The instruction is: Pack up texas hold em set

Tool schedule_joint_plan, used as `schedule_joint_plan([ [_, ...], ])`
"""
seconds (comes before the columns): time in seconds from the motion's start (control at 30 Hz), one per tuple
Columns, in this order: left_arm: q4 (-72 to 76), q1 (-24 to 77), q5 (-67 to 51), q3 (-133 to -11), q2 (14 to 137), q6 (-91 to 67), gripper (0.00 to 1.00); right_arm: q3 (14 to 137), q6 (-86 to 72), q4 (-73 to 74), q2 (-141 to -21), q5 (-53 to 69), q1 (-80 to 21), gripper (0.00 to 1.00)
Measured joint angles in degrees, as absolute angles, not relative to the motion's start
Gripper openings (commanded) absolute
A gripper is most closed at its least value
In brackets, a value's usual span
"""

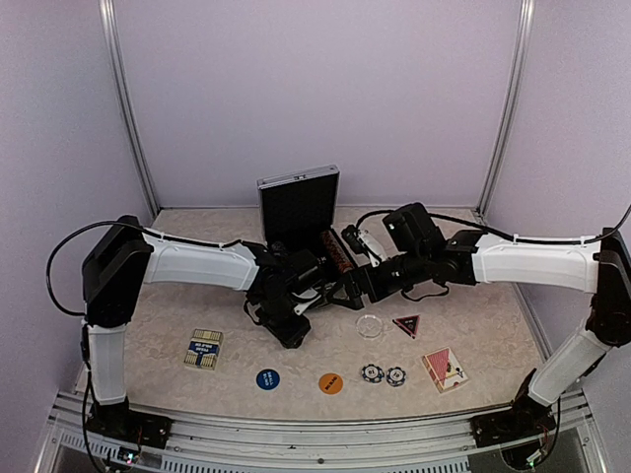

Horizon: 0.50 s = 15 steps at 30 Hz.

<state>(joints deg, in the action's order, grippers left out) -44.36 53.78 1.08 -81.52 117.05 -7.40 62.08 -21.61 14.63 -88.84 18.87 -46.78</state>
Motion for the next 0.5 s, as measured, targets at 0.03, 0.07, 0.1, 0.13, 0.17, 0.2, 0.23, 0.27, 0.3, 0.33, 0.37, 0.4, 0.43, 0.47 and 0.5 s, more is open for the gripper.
schedule_joint_plan([
  [0.03,-44.29,53.69,1.02,-81.47,117.03,-7.44,0.42,62.17,-21.74,14.63,-88.84,18.92,-46.78,1.0],
  [0.07,-44.1,53.56,0.86,-81.36,116.99,-7.33,0.39,62.35,-21.85,14.63,-88.88,19.09,-46.78,1.0],
  [0.1,-43.99,53.43,0.8,-81.3,116.95,-7.4,0.34,62.37,-21.91,14.59,-88.88,19.11,-46.78,1.0],
  [0.13,-43.92,53.32,0.47,-81.25,116.88,-7.29,0.32,62.5,-22.0,14.61,-88.95,19.27,-46.81,1.0],
  [0.17,-43.83,53.23,0.21,-81.17,116.77,-7.31,0.31,62.59,-22.06,14.55,-89.08,19.35,-46.81,1.0],
  [0.2,-43.7,53.15,-0.03,-81.06,116.62,-7.29,0.31,62.63,-22.17,14.39,-89.23,19.46,-46.81,1.0],
  [0.23,-43.64,53.08,-0.12,-81.06,116.51,-7.4,0.31,62.63,-22.24,14.22,-89.43,19.66,-46.81,1.0],
  [0.27,-43.44,53.04,-0.1,-81.03,116.31,-7.42,0.31,62.63,-22.39,13.91,-89.82,20.12,-46.81,1.0],
  [0.3,-42.87,52.99,-0.14,-80.93,116.25,-7.46,0.31,62.63,-22.52,13.69,-90.17,20.56,-46.83,1.0],
  [0.33,-42.46,52.99,-0.21,-80.75,116.22,-7.53,0.31,62.63,-22.68,13.47,-90.54,20.93,-46.87,0.99],
  [0.37,-42.24,53.08,-0.19,-80.58,116.18,-7.6,0.31,62.63,-23.03,13.19,-91.07,21.45,-46.96,1.0],
  [0.4,-41.98,53.21,-0.03,-80.49,116.09,-7.57,0.32,62.61,-23.35,12.93,-91.53,22.0,-47.05,1.0],
  [0.43,-41.8,53.36,0.25,-80.4,116.05,-7.57,0.34,62.5,-23.66,12.47,-92.03,22.57,-47.18,1.0],
  [0.47,-41.69,53.56,0.54,-80.34,115.98,-7.6,0.38,62.39,-23.97,12.08,-92.4,23.14,-47.2,1.0],
  [0.5,-41.54,53.76,0.84,-80.31,115.96,-7.6,0.47,62.19,-24.23,11.75,-92.73,23.66,-47.24,1.0],
])
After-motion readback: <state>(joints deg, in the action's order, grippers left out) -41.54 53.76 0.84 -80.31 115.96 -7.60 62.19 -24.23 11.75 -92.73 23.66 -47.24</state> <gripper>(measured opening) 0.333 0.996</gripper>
